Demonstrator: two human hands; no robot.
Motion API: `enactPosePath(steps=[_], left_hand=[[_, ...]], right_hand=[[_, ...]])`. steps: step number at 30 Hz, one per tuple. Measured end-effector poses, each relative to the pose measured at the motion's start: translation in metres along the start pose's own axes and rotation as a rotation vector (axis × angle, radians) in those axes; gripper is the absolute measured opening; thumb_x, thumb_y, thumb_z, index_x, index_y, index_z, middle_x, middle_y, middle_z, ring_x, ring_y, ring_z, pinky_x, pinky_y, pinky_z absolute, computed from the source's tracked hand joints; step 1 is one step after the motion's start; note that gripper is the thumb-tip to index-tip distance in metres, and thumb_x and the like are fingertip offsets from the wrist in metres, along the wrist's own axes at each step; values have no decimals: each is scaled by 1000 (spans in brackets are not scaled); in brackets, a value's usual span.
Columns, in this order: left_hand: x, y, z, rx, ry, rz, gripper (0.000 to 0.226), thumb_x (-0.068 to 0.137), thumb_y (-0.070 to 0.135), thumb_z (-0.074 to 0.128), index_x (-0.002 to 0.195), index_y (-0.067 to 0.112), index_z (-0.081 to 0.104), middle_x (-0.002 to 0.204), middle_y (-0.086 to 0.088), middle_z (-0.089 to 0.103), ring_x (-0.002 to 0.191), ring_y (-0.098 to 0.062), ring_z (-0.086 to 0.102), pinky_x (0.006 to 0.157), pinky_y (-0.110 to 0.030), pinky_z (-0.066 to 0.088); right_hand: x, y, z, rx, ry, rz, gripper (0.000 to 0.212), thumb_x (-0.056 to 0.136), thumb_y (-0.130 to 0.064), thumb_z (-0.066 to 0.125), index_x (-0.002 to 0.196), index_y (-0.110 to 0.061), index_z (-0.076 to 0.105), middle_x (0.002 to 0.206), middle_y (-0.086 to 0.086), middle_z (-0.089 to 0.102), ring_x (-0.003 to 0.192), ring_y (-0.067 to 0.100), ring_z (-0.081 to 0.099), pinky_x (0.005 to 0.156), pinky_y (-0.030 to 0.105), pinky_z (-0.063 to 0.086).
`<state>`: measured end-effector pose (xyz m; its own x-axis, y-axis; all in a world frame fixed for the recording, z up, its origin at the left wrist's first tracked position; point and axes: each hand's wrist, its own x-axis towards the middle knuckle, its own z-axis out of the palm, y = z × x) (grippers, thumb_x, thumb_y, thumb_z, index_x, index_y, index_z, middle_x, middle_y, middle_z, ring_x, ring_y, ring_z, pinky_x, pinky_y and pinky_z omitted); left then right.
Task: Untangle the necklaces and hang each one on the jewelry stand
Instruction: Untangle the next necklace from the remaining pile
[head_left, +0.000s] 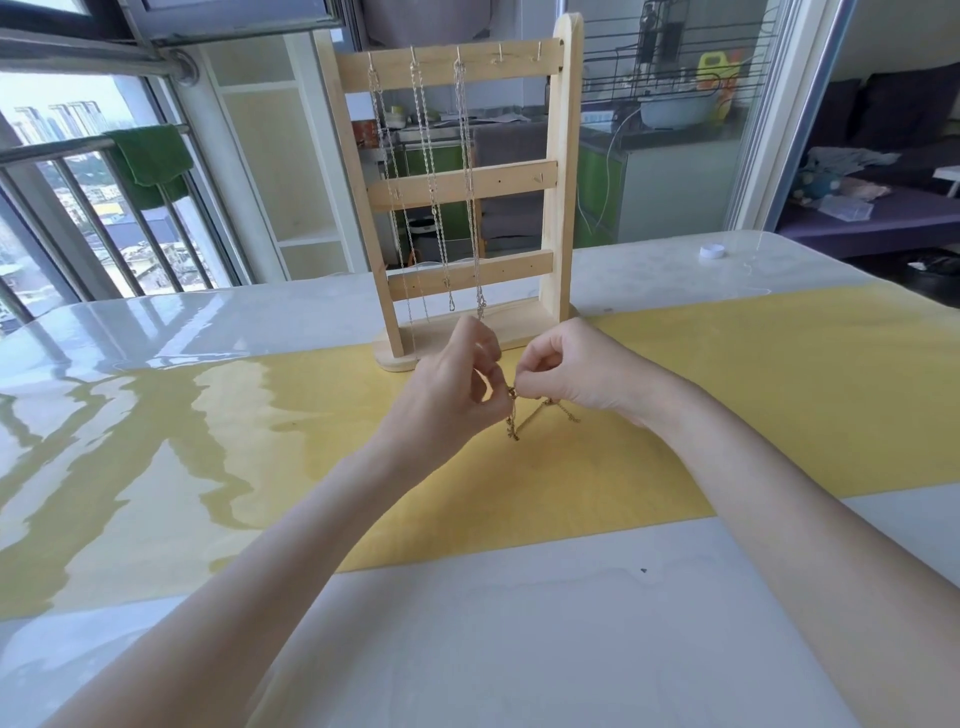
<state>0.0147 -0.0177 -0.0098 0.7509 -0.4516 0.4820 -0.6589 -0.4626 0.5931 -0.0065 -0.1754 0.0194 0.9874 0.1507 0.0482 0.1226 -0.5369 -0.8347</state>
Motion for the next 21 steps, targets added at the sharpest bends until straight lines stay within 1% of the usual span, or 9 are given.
enactPosePath(steps=[3, 6, 9, 11, 13, 15, 16, 18, 21], left_hand=[[0, 4, 2, 112, -12, 82, 29, 77, -4, 61, 94, 12, 43, 71, 11, 53, 57, -5, 49, 54, -12, 36], [2, 6, 1, 227, 20, 71, 22, 74, -1, 63, 95, 6, 61, 70, 8, 55, 54, -3, 49, 56, -17, 39], [2, 9, 2, 329, 23, 26, 15, 73, 3, 64, 87, 7, 69, 69, 6, 55, 59, -13, 49, 61, -28, 44], [1, 10, 2, 309, 20, -17, 10, 74, 4, 65, 82, 9, 69, 68, 6, 57, 61, -16, 54, 61, -27, 45], [2, 9, -1, 155, 1, -133, 8, 76, 5, 66, 74, 13, 65, 62, 8, 60, 56, -13, 60, 55, -21, 46], [2, 8, -5, -90, -41, -309, 16, 80, 5, 64, 68, 15, 62, 55, 9, 59, 49, -5, 58, 48, -13, 43], [2, 8, -7, -220, -61, -394, 19, 82, 5, 63, 67, 14, 62, 53, 9, 58, 48, -3, 56, 48, -12, 43], [2, 6, -9, -426, -88, -513, 20, 86, 7, 64, 68, 14, 62, 55, 7, 57, 53, -3, 55, 53, -13, 47], [3, 5, -11, -623, -131, -607, 15, 89, 12, 62, 74, 15, 61, 64, 4, 57, 61, -5, 56, 59, -16, 50]], right_hand=[[-1, 0, 2, -13, 21, 1, 11, 78, -13, 67, 68, -8, 66, 60, 0, 54, 63, 14, 47, 67, 31, 42], [0, 3, 1, 22, 51, -11, 15, 76, -9, 68, 62, -10, 63, 59, -1, 53, 63, 15, 47, 66, 32, 41], [2, 5, 5, 3, 86, -40, 18, 71, -6, 71, 61, -14, 59, 64, 2, 59, 64, 16, 50, 65, 30, 42], [3, 6, 8, -4, 116, -60, 19, 71, -3, 71, 63, -12, 56, 68, 7, 62, 63, 16, 50, 62, 28, 40], [4, 7, 9, 9, 137, -91, 19, 72, -1, 70, 65, -12, 56, 67, 7, 63, 61, 14, 51, 62, 27, 41], [4, 8, 7, 45, 126, -121, 20, 74, 1, 68, 69, -15, 56, 64, -1, 63, 59, 9, 52, 64, 25, 44], [4, 8, 5, 62, 102, -127, 21, 76, 1, 68, 72, -16, 57, 63, -3, 63, 59, 7, 53, 65, 23, 46], [5, 8, 2, 63, 38, -119, 22, 79, 3, 66, 76, -18, 60, 62, -6, 64, 60, 6, 55, 66, 20, 47], [5, 7, 0, -6, -2, -126, 23, 80, 3, 65, 76, -20, 67, 61, -9, 64, 60, 4, 56, 66, 19, 47]])
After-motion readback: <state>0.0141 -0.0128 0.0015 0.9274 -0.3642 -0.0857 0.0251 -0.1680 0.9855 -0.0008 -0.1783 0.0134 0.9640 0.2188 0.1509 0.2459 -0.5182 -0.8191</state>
